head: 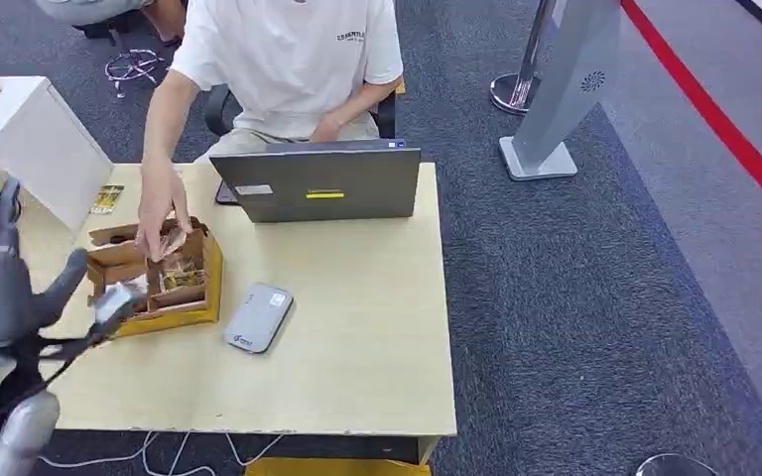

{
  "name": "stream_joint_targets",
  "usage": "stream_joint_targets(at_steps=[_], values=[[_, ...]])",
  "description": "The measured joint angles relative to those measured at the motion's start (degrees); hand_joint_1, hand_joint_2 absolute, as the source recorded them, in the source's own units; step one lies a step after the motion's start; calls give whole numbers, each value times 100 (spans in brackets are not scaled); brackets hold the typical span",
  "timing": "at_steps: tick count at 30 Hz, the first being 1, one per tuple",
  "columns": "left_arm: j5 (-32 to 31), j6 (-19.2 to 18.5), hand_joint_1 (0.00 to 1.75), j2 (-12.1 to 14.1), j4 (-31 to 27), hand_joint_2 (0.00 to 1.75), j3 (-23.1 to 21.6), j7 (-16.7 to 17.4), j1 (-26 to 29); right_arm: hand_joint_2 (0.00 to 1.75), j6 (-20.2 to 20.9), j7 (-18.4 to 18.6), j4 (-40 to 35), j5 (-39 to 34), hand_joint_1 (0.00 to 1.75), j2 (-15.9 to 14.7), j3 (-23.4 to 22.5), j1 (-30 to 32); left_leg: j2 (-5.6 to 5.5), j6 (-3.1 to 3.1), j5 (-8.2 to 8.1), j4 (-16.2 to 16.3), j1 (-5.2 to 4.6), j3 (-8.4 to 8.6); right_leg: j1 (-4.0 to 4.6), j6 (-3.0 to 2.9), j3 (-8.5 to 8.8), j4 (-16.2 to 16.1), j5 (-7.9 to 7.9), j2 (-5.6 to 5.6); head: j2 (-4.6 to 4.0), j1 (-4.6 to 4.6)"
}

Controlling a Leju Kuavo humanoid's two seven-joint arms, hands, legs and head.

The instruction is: Pass the card to the sensor for recognition and then transmit it.

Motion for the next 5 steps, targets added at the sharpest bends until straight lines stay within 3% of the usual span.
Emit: stream_joint_targets(at_steps=[1,2,3,5], values=[[1204,-395,0,-320,-835,175,903,-1227,790,0,0,-7,0,-15,0,0,-70,46,-19,6,-4,3,0,-6,-1,6,-9,-7,-14,-25,0,-7],[1599,-815,0,-569,-1144,175,1397,-1808,901,0,0,-7,0,-19,0,0,-94,60,-49,8,-4,3,0,-15,0,21,-3,-9,-30,-55,0,-9],[1875,-1462,0,-906,-1513,175,2055,-2358,968,0,-2,-7,0,-22,0,0,-118,61,-102,10,-5,3,2,-22,1,20,13,-11,-45,-106,0,7],[1790,-2058,0,-1272,-1985,175,2854,-2675,1109,0,0,-13,2,-26,0,0,-137,33,-127,10,-5,2,0,-15,0,17,31,-11,-53,-132,0,15]])
